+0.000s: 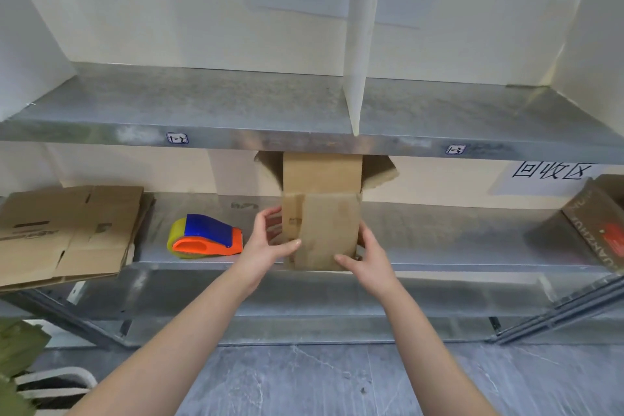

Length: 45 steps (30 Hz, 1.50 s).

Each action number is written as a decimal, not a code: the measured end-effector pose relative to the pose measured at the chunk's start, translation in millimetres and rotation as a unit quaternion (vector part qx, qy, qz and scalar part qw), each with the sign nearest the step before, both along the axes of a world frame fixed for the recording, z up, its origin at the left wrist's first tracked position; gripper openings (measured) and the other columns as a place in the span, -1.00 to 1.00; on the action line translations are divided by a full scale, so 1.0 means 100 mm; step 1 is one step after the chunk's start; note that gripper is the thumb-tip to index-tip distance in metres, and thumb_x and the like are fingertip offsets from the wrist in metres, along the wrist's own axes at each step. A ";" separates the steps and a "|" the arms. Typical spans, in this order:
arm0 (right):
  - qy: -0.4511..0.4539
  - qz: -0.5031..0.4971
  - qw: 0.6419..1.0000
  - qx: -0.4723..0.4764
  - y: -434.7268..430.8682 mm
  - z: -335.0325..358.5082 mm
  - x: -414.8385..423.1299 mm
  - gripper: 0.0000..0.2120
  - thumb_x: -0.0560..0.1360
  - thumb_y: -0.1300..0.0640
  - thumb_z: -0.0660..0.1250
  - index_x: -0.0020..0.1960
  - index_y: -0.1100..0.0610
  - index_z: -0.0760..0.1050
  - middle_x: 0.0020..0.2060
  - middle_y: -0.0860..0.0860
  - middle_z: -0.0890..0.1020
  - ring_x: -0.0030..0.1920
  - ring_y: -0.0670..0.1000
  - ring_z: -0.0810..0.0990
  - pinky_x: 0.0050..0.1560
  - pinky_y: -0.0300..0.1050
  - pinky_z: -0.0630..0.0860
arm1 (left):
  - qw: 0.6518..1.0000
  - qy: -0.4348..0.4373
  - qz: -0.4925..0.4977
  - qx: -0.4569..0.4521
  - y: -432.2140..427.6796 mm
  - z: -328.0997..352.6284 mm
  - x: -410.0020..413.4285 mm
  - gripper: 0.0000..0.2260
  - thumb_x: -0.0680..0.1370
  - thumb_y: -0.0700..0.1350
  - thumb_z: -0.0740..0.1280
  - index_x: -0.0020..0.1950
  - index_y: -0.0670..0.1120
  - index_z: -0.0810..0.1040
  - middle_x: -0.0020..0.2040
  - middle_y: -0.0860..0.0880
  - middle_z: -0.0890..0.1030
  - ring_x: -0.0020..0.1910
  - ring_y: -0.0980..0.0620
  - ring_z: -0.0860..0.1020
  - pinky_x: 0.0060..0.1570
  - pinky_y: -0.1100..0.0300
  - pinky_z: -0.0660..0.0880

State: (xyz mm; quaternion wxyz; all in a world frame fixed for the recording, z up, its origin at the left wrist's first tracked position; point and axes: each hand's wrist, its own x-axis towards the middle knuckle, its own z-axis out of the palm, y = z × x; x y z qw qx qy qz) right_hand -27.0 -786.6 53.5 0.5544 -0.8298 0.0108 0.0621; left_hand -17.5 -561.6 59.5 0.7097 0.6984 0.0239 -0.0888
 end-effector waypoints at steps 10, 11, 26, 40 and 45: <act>0.066 -0.008 0.998 0.009 0.15 -0.61 0.27 -0.11 0.24 -0.02 0.62 0.39 -0.05 0.15 0.29 -0.12 0.42 0.30 -0.10 0.40 0.34 -0.10 0.41 | 0.985 0.035 -0.053 0.160 0.17 -0.63 0.09 -0.43 0.53 -0.05 0.40 0.46 0.07 0.21 0.39 0.07 0.42 0.39 0.08 0.37 0.41 -0.06 0.33; 0.066 -0.015 0.998 0.005 0.18 -0.67 0.30 -0.16 0.25 0.01 0.63 0.34 -0.06 0.17 0.24 -0.12 0.44 0.25 -0.11 0.43 0.29 -0.16 0.41 | 0.984 0.035 -0.060 0.164 0.18 -0.68 0.10 -0.45 0.54 -0.06 0.39 0.46 0.07 0.22 0.39 0.06 0.42 0.39 0.08 0.37 0.41 -0.05 0.33; 0.030 -0.128 0.990 0.056 -0.34 -0.43 0.10 -0.28 0.21 -0.03 0.61 0.23 -0.09 0.28 0.04 -0.25 0.55 -0.03 -0.43 0.52 -0.03 -0.49 0.44 | 0.690 -0.251 -0.223 0.642 0.36 -0.33 0.55 -0.36 0.57 0.24 0.13 0.57 0.12 -0.03 0.58 -0.02 0.09 0.56 -0.10 0.02 0.49 -0.05 -0.09; -0.010 -0.215 0.976 0.026 -3.13 -0.13 -0.74 -0.34 0.28 0.26 0.61 0.15 -0.17 0.33 0.04 -0.20 0.60 -0.04 -0.37 0.59 -0.01 -0.42 0.51 | 0.699 -0.316 -0.286 0.575 -2.58 -0.30 0.24 -0.37 0.54 0.24 0.10 0.57 0.10 0.03 0.56 0.00 0.17 0.54 -0.08 0.10 0.50 -0.01 -0.07; -0.002 -0.216 0.976 0.017 -4.23 -0.06 -0.87 -0.30 0.29 0.19 0.62 0.26 -0.07 0.29 0.03 -0.23 0.57 0.01 -0.29 0.56 -0.09 -0.48 0.49 | 0.699 -0.321 -0.297 0.565 -3.60 -0.24 0.11 -0.34 0.51 0.30 -0.01 0.57 0.11 -0.01 0.56 -0.01 0.16 0.54 -0.08 0.11 0.51 -0.02 -0.07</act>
